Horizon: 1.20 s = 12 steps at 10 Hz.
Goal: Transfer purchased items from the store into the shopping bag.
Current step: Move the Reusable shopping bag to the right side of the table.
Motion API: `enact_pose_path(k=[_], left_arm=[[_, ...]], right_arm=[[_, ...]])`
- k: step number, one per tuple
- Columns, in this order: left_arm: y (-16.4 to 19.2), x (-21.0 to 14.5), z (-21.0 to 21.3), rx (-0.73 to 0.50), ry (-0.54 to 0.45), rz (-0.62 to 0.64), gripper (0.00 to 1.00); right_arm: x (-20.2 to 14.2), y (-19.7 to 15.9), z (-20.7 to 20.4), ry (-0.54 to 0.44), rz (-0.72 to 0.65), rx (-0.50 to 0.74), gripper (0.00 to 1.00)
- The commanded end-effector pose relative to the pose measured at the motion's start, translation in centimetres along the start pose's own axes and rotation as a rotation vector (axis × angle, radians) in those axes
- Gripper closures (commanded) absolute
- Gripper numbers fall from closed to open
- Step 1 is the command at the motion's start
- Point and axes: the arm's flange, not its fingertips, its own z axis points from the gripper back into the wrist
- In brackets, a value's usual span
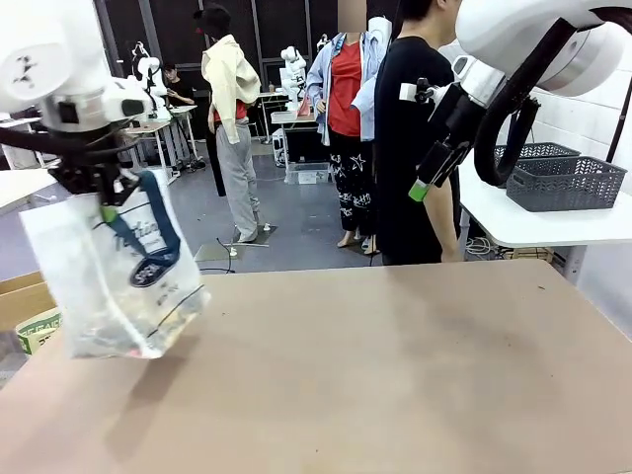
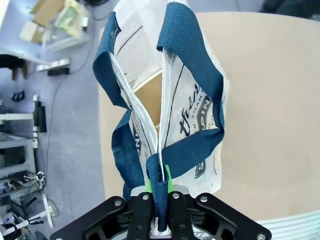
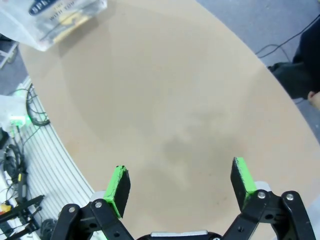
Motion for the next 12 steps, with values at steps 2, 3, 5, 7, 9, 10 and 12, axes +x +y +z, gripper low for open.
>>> enact_pose_path(k=[2,3,5,7,9,10,12], left_arm=[[3.7,-2.4,-2.1,0.178,-0.122,0.106,1.0],[4.7,-3.0,-3.5,0.184,-0.118,0.142,1.0],[6.0,-2.9,-5.5,0.166,-0.126,0.183,1.0],[6.0,-2.3,-7.1,0.071,-0.14,0.202,1.0],[6.2,-3.0,-7.2,0.115,-0.08,0.175,1.0],[6.2,-3.0,-7.2,0.115,-0.08,0.175,1.0],[6.2,-3.0,-7.2,0.115,-0.08,0.175,1.0]], right_arm=[[0.0,0.1,0.0,0.018,-0.011,-0.016,0.0],[0.0,0.1,0.0,0.018,-0.011,-0.016,0.0],[0.0,0.1,0.0,0.018,-0.011,-0.016,0.0],[0.0,0.1,0.0,0.018,-0.011,-0.016,0.0],[0.0,0.1,0.0,0.018,-0.011,-0.016,0.0],[0.0,0.1,0.0,0.018,-0.011,-0.016,0.0],[0.0,0.1,0.0,0.018,-0.011,-0.016,0.0]])
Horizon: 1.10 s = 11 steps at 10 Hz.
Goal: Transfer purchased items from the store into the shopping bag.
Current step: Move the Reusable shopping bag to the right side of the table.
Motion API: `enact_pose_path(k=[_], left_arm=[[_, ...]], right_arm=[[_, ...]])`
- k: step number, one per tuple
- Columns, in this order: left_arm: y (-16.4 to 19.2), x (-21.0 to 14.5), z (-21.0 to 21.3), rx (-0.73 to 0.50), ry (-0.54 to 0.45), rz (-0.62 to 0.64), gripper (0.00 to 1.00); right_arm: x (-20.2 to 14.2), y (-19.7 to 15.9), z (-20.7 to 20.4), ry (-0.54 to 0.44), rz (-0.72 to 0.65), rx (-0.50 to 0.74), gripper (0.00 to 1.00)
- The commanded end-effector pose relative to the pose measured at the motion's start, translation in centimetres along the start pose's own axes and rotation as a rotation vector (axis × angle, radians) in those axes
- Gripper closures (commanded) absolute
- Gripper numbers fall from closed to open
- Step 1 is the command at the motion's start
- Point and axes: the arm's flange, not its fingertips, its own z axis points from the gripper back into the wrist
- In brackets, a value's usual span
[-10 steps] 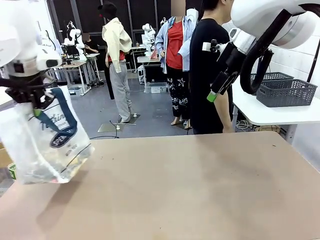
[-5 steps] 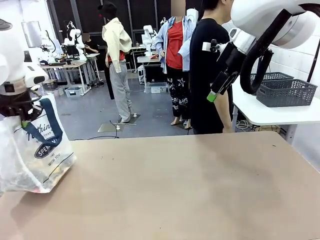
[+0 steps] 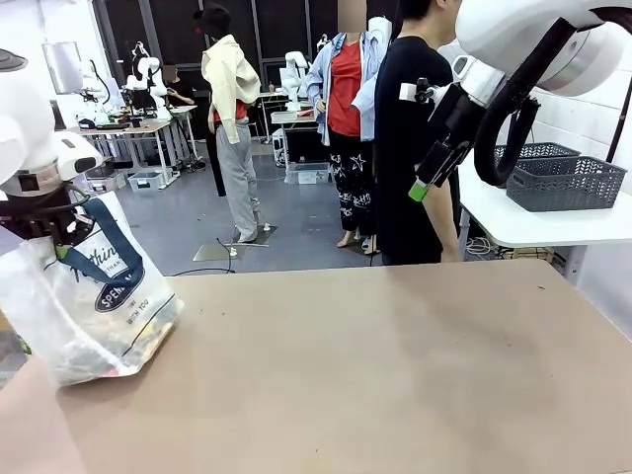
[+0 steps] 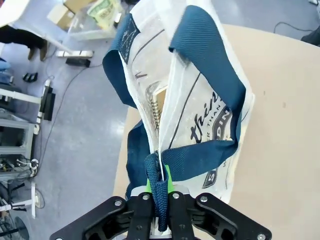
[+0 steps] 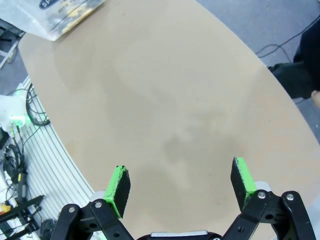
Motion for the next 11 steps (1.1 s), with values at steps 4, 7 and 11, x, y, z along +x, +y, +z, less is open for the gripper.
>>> enact_pose_path(k=[4,7,11], left_arm=[[0.2,1.3,-1.8,0.055,-0.021,0.026,1.0],[0.8,1.3,-2.8,0.044,-0.005,0.031,1.0],[0.8,0.9,-2.6,0.018,0.027,0.011,1.0]], right_arm=[[0.0,0.1,0.0,0.018,-0.011,-0.016,0.0],[0.0,0.1,0.0,0.018,-0.011,-0.016,0.0],[0.0,0.1,0.0,0.018,-0.011,-0.016,0.0]])
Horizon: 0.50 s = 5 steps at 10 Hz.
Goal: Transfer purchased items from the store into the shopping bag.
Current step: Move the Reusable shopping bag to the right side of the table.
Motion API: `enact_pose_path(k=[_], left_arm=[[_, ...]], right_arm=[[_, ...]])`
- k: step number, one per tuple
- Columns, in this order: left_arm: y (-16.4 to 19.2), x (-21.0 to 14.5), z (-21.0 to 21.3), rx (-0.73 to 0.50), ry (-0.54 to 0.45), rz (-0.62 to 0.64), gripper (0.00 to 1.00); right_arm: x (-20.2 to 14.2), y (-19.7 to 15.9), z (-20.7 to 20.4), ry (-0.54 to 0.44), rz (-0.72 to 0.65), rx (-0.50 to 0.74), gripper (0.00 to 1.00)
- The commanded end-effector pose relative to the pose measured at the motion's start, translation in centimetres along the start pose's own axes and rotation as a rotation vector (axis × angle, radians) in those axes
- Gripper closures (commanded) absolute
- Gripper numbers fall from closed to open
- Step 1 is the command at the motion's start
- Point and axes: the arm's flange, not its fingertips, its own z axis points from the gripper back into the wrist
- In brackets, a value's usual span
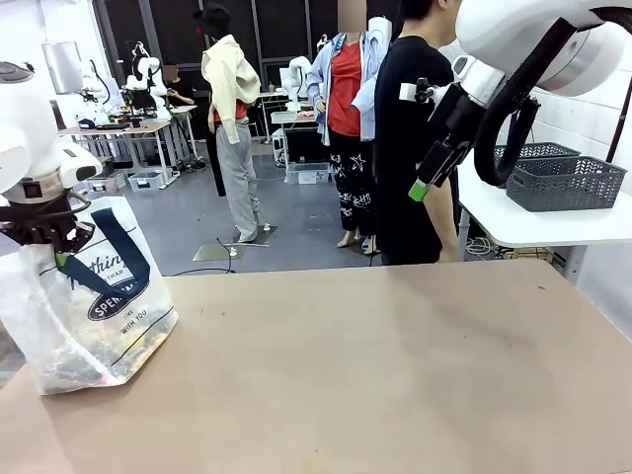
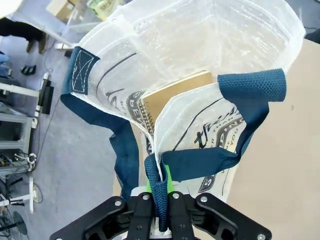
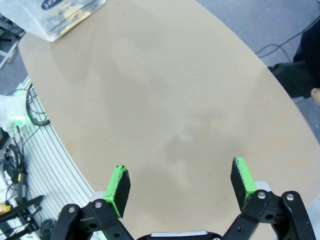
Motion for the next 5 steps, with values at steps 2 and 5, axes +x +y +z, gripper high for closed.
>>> enact_pose_path(k=[2,5], left_arm=[[0.31,0.04,-0.08,0.02,-0.009,-0.005,1.0],[0.31,0.04,-0.08,0.02,-0.009,-0.005,1.0]], right_arm=[[0.04,0.14,0.03,0.018,-0.011,-0.016,0.0],[0.04,0.14,0.03,0.018,-0.011,-0.016,0.0]])
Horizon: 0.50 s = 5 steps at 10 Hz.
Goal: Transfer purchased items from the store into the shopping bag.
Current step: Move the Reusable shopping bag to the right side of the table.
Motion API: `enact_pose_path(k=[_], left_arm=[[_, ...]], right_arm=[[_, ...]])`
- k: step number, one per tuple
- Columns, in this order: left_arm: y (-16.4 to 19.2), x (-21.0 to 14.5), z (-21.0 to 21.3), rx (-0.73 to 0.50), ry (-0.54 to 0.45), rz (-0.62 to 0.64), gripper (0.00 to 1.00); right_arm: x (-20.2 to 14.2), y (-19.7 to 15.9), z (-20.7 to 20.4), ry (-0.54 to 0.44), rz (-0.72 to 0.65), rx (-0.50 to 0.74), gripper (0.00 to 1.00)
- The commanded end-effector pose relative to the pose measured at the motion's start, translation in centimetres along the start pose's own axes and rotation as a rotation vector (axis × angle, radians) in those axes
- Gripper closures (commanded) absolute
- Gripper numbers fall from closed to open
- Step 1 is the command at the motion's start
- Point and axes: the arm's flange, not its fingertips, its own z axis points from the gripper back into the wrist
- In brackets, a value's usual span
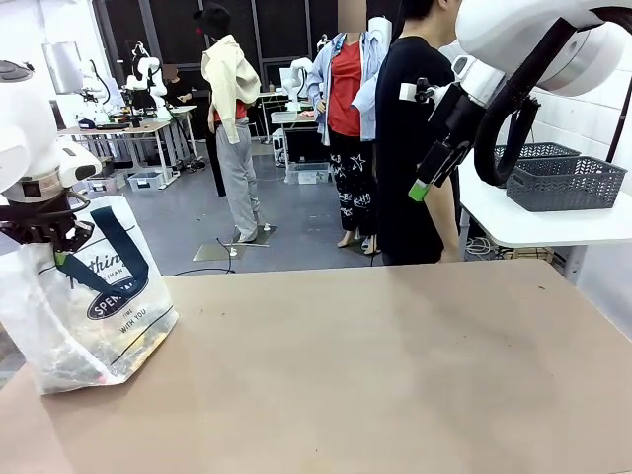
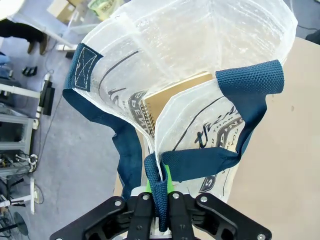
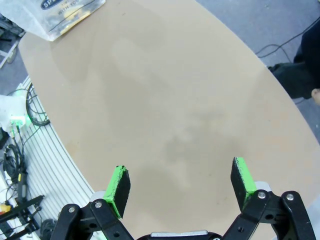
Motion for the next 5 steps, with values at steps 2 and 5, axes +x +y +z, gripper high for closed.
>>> enact_pose_path(k=[2,5], left_arm=[[0.0,0.0,0.0,0.0,0.0,0.0,1.0],[0.4,0.0,0.9,-0.002,-0.004,0.021,0.44]], right_arm=[[0.0,0.1,0.0,0.018,-0.011,-0.016,0.0],[0.0,0.1,0.0,0.018,-0.011,-0.016,0.0]])
